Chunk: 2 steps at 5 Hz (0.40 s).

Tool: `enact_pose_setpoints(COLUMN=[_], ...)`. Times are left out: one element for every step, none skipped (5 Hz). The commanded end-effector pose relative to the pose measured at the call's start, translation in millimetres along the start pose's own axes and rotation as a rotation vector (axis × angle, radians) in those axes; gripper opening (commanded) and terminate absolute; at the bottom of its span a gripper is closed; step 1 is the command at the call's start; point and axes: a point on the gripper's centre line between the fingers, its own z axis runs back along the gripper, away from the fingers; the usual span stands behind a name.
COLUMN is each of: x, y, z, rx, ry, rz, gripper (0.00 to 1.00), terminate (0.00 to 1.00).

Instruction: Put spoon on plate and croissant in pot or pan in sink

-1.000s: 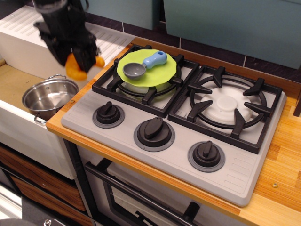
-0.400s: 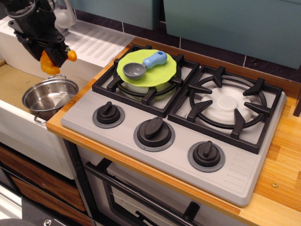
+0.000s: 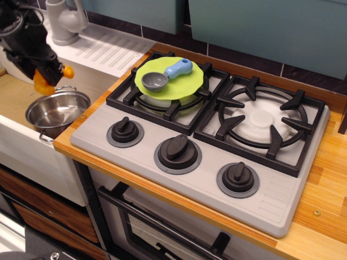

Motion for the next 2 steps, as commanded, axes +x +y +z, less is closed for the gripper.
enact_pose_setpoints(x=[9.2,13.3], y=[8.1,4.5], z=[-0.7,9.0], rx=[0.010,0.019], ry=[-0.042,-0.014], rz=[-0.015,-0.002], gripper=[1.00,1.00], terminate=[0.00,0.00])
